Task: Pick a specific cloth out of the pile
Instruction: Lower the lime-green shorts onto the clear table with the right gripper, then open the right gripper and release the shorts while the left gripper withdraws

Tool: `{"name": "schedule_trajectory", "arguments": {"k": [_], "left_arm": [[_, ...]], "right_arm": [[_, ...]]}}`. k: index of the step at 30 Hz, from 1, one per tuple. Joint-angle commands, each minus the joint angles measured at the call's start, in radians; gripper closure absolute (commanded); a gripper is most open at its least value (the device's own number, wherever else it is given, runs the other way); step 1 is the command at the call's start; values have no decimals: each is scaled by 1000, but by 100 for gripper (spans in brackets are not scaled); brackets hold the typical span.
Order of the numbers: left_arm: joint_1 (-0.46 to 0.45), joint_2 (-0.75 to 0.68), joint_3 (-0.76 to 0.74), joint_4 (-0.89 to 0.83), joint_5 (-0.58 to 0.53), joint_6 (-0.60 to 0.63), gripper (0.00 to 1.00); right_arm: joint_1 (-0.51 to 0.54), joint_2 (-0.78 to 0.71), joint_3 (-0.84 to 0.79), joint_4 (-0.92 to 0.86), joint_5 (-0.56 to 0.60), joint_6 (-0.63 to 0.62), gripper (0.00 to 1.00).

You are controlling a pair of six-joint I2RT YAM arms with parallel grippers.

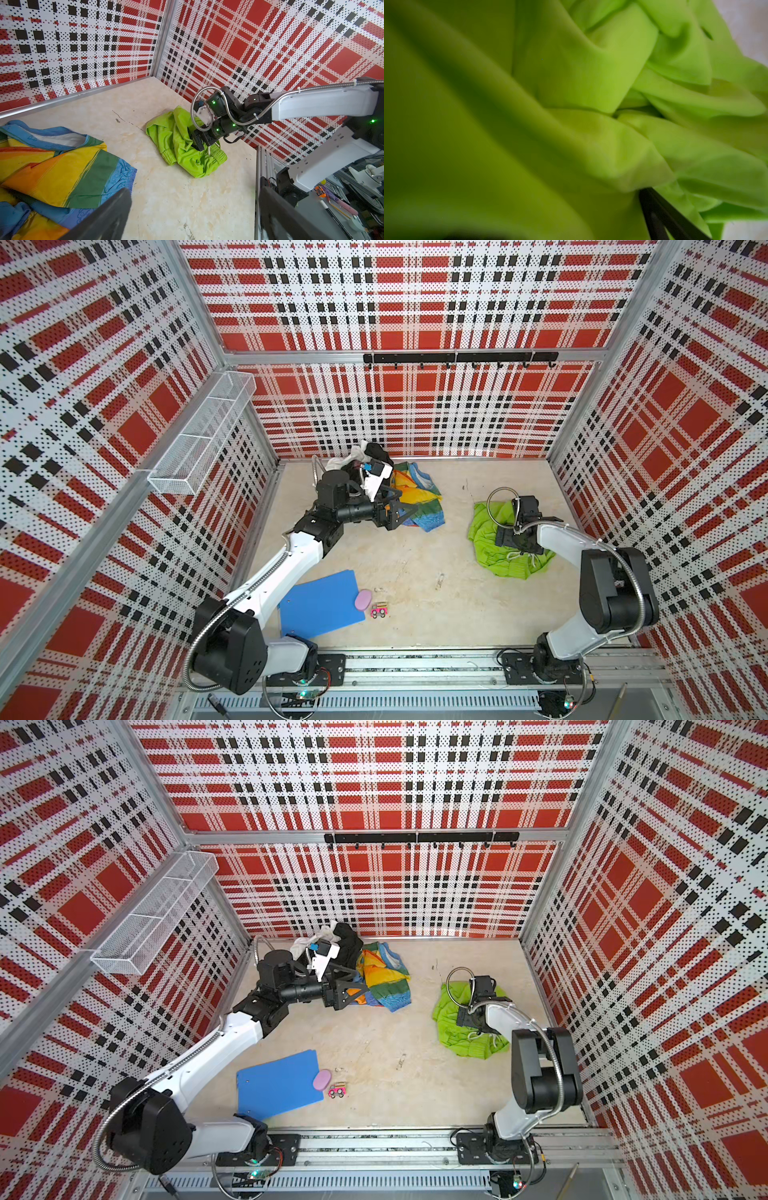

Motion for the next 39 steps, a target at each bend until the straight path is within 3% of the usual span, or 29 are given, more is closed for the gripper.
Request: {"name": "schedule_trajectory", "arguments": {"k": [1,5,16,39], "left_arm": [[-6,-6,34,-2,3,14,1],[-7,-4,34,-2,5,13,1],[-8,-11,34,-10,-7,22,1],[-7,-17,39,-13,-7,19,1]], "right_arm": [[12,53,-4,52,-17,17,6],[12,124,49,75,20,13,12],[1,273,279,47,100,-43,11],[4,-251,90,56,-84,-69,7]]}}
